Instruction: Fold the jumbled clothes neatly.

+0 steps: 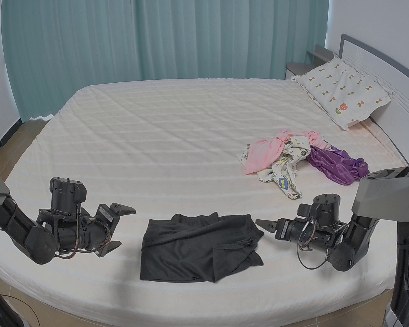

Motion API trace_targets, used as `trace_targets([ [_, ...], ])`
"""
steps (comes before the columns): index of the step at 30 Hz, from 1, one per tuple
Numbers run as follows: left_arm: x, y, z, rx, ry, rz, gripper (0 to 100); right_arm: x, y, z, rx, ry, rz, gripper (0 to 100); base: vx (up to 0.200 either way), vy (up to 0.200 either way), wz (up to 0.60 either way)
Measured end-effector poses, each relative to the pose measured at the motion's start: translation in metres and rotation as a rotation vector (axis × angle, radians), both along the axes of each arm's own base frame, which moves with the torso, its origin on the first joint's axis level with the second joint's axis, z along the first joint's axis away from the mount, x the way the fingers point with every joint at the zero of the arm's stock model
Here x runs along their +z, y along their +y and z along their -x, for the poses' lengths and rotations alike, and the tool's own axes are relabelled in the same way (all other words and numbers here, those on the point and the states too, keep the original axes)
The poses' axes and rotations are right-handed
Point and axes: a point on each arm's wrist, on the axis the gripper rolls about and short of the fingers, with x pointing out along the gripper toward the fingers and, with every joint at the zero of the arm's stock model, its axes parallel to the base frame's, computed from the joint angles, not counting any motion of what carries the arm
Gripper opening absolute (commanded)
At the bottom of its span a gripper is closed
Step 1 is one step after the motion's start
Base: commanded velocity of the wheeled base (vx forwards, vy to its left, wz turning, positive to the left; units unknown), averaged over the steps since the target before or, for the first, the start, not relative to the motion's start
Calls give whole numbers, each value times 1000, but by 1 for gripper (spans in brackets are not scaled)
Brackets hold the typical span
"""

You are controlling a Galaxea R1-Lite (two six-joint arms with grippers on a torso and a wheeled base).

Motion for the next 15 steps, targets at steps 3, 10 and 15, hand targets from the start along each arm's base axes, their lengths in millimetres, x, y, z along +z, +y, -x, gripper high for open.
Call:
trace_targets([
  [3, -1, 0, -1, 0, 2, 1, 100, 3, 16, -5, -3, -38, -1, 100, 0, 200, 0],
  [10, -5, -1, -3, 0, 22, -2, 100, 2, 42, -4, 58, -82, 23, 100, 0, 143, 0],
  [15, -9, -1, -4, -1, 35, -5, 100, -3, 44, 3, 98, -95, 80, 100, 0, 0, 0],
])
